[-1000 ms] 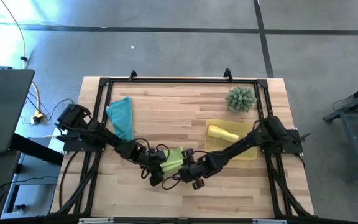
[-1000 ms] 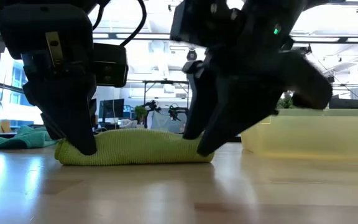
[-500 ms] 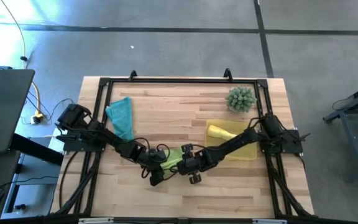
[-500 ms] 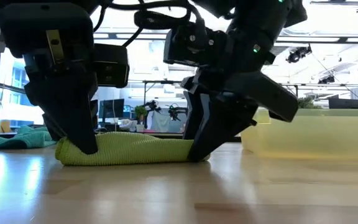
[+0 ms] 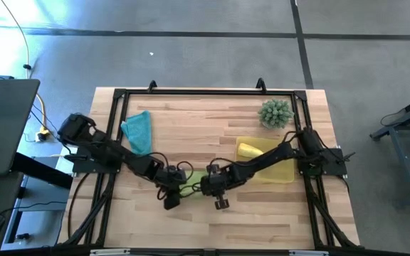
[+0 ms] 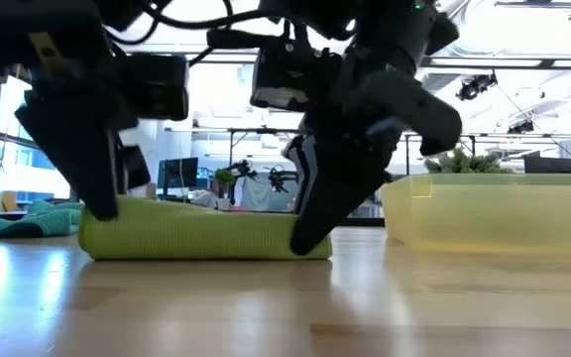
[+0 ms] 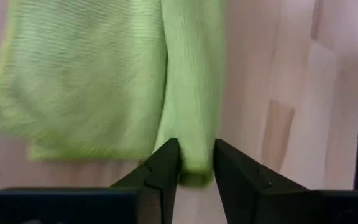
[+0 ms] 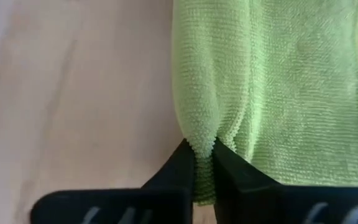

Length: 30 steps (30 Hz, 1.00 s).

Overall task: Roll microfiber towels into tight, uniform cylinder then place into a basket
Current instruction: Roll the green microfiber towel

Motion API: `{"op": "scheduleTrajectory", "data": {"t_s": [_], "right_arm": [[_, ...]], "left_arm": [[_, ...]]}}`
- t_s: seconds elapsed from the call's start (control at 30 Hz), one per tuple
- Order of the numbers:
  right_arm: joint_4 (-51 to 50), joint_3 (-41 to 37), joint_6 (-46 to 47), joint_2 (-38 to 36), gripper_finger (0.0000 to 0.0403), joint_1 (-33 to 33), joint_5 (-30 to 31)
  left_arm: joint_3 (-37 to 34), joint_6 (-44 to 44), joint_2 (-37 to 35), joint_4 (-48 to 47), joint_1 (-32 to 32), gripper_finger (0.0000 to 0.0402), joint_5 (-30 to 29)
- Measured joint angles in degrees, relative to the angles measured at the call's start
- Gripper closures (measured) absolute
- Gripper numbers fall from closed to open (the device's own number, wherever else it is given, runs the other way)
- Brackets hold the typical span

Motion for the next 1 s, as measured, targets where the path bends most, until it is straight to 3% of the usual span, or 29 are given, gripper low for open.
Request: {"op": "scheduleTrajectory", "data": {"t_s": [0.23, 0.47, 0.67, 1.0], "right_arm": [[0.85, -0.26, 5.5, 0.09, 0.0398, -3.9, -13.05], [1.9, -0.37, 10.11, 0.27, 0.0398, -7.79, -23.44], [2.48, -0.47, 11.8, 0.42, 0.0398, -9.41, -27.64], [3.18, -0.46, 12.47, 0.42, 0.0398, -9.91, -27.91]], "left_arm": [[0.01, 4.68, -8.53, -6.31, -1.59, 0.0302, -1.2], [0.17, 17.54, -7.7, 3.37, -10.12, 0.0302, -13.66], [0.17, 22.19, -3.9, 5.82, -14.39, 0.0302, -24.68], [0.2, 22.01, 3.59, 7.08, -14.29, 0.0286, -26.96]]}}
